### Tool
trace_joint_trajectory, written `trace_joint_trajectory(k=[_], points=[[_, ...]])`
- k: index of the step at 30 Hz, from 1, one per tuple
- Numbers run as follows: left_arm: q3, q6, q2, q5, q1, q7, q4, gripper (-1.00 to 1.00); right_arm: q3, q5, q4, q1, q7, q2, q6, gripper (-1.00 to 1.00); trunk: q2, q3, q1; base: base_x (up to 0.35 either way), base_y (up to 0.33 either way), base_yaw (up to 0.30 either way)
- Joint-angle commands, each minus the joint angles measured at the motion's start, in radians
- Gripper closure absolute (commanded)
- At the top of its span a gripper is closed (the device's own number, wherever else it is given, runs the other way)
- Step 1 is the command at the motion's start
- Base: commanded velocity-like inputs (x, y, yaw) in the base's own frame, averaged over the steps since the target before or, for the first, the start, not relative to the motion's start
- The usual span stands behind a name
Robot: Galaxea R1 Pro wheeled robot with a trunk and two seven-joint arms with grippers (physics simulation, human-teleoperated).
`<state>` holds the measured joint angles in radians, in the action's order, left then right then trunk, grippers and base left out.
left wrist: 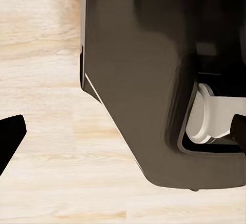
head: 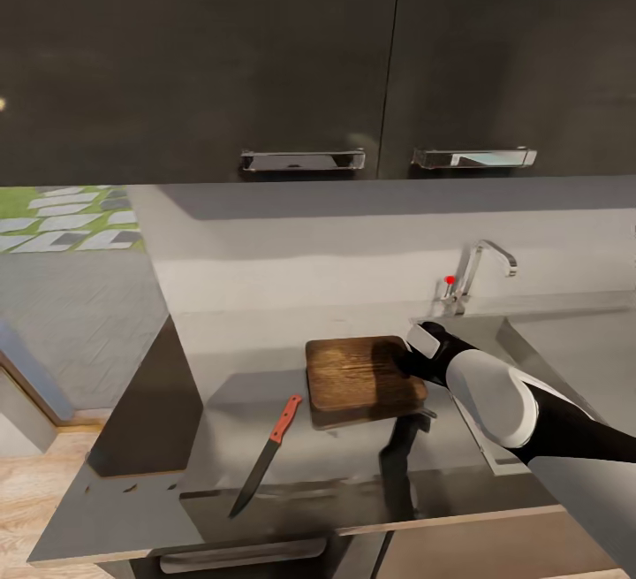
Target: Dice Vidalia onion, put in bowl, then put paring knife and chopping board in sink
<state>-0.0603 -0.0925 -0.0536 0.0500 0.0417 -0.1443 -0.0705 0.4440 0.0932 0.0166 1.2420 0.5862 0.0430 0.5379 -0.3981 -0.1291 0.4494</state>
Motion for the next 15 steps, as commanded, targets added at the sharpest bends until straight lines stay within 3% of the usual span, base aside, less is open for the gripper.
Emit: trace_joint_trajectory(k=[1,6,15], points=[[-0.006,0.0,0.0,0.005,0.0,-0.006,-0.002,-1.0,-0.004,0.01,0.002,0.001,0.006,0.0,0.004,1.0,-0.002,-0.002,0.001,0.0,-0.111,0.0],[-0.006,0.0,0.0,0.005,0.0,-0.006,-0.002,-1.0,-0.004,0.01,0.002,0.001,0.006,0.001,0.004,1.0,-0.002,-0.002,0.001,0.0,-0.159,0.0],[-0.005,0.0,0.0,0.005,0.0,-0.006,-0.001,-1.0,-0.004,0.01,0.002,0.001,0.009,0.001,0.005,1.0,-0.002,-0.002,0.001,0.0,-0.02,0.0]])
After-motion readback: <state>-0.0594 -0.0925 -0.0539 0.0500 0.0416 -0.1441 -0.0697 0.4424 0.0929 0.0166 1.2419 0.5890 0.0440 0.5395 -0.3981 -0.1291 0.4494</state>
